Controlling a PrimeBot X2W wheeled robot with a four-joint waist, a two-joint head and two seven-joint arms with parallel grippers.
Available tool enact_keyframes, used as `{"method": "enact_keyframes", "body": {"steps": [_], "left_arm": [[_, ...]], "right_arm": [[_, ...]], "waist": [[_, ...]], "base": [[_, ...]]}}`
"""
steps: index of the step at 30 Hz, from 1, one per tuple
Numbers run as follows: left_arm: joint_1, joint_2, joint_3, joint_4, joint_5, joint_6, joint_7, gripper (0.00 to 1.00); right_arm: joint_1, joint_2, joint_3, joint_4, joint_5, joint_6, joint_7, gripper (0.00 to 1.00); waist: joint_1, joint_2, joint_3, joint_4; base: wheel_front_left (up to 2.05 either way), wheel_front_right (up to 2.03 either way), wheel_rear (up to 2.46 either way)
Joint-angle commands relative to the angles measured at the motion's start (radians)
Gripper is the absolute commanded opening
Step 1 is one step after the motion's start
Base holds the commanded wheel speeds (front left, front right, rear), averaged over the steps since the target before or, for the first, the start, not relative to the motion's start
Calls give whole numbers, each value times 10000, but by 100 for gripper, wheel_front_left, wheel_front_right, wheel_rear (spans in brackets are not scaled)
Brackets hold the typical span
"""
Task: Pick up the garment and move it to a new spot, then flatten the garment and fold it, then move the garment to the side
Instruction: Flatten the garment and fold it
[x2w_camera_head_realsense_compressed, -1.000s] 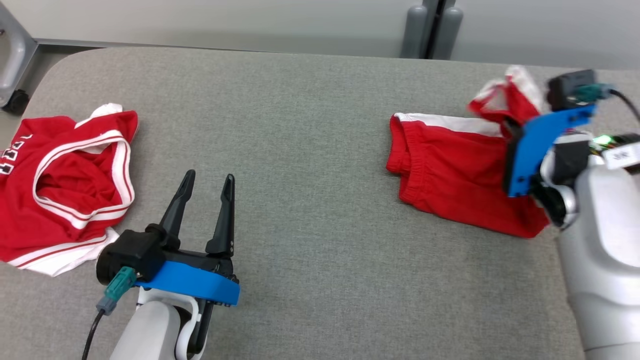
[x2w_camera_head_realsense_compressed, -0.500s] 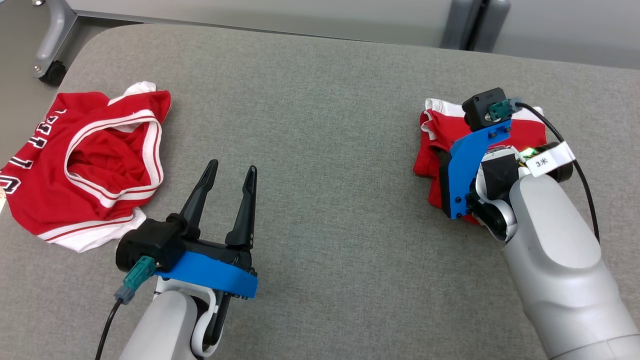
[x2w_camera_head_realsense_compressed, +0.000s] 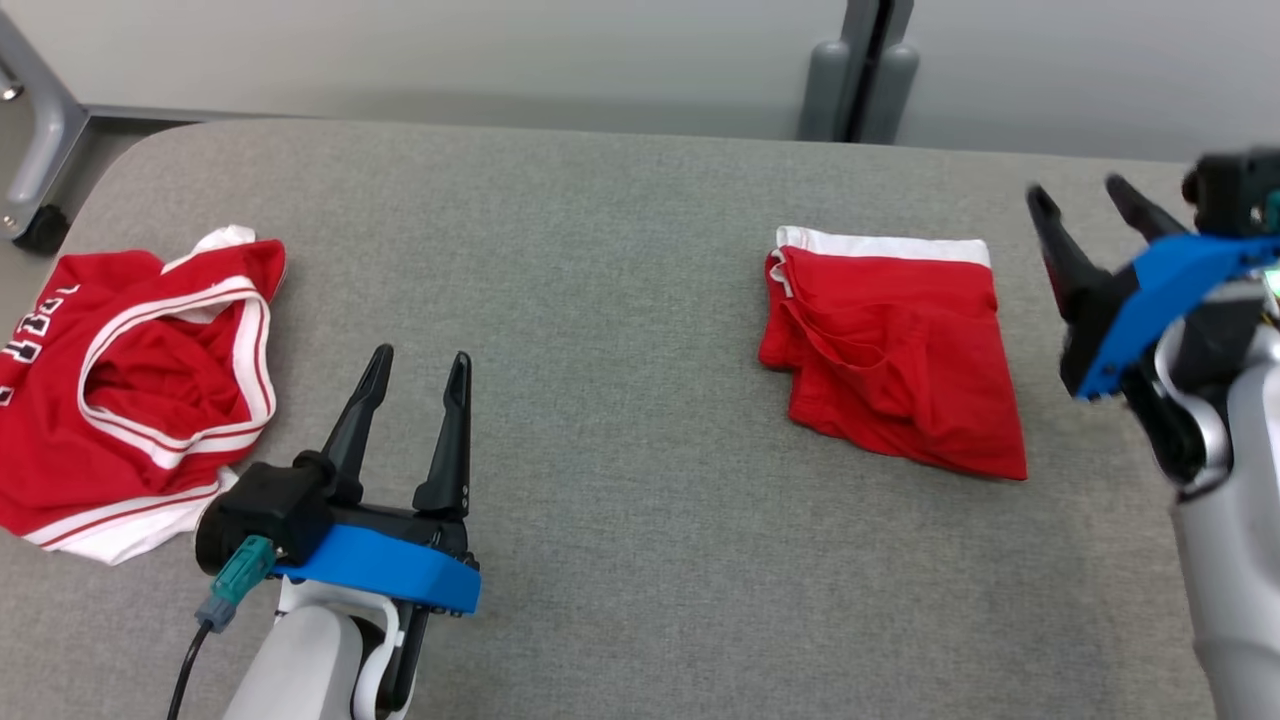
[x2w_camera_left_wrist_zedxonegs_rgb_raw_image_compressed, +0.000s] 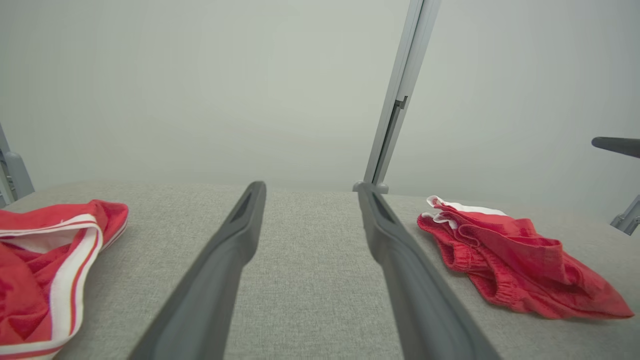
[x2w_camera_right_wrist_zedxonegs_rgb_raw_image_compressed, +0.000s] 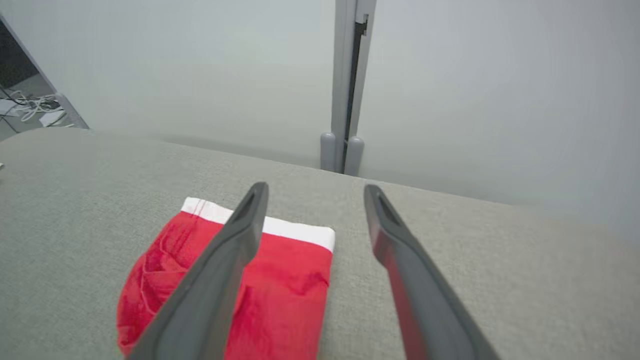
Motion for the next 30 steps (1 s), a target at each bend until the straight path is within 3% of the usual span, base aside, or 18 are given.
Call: {"method": "enact_keyframes", "body": {"steps": [1, 5, 6, 7, 8, 15, 19, 22, 27, 30], "left_arm": [[139, 39, 59, -23, 32, -16, -46, 100], [62, 108, -34, -57, 54, -16, -46, 100], [-3, 150, -28, -53, 40, -16, -46, 100], [-78, 183, -40, -47, 36, -16, -46, 100], [-138, 216, -68, -26, 59, -16, -46, 100], [-446, 329, -262, 196, 60, -16, -46, 100], [-433, 352, -304, 408, 28, -17, -46, 100], [-348, 354, -257, 517, 6, -17, -46, 100], [-61, 389, 77, 770, 7, -17, -46, 100], [96, 387, 409, 880, 89, -10, -46, 100]], "right_arm": [[511, -66, -184, -60, -299, 5, -44, 100], [1303, 112, -501, -15, -1063, 5, -386, 100], [1483, 259, -469, 97, -1166, 7, -472, 89], [1588, 381, -411, 220, -1267, 5, -574, 36], [1631, 470, -345, 371, -1337, 5, -650, 1], [1214, 1019, 445, 1780, -1844, 4, -889, 0], [1008, 1371, 1187, 2410, -1400, 5, -854, 0], [967, 1489, 1786, 2409, -1066, 5, -929, 0], [1500, 1639, 3697, 1741, 485, 4, -805, 0], [1816, 1373, 4659, 1008, 1246, 4, -641, 0]], "waist": [[0, -1, -164, -167], [0, -1, -139, -223], [0, -1, -103, -239], [0, -1, -66, -253], [0, -1, -26, -261], [0, -1, 180, -184], [0, -1, 134, -104], [0, -1, 73, -97], [0, -1, -134, -202], [0, -1, -239, -332]], "base": [[0, 0, 0], [0, 0, 0], [0, 0, 0], [0, 0, 0], [0, 0, 0], [0, 0, 0], [0, 0, 0], [0, 0, 0], [0, 0, 0], [0, 0, 0]]}}
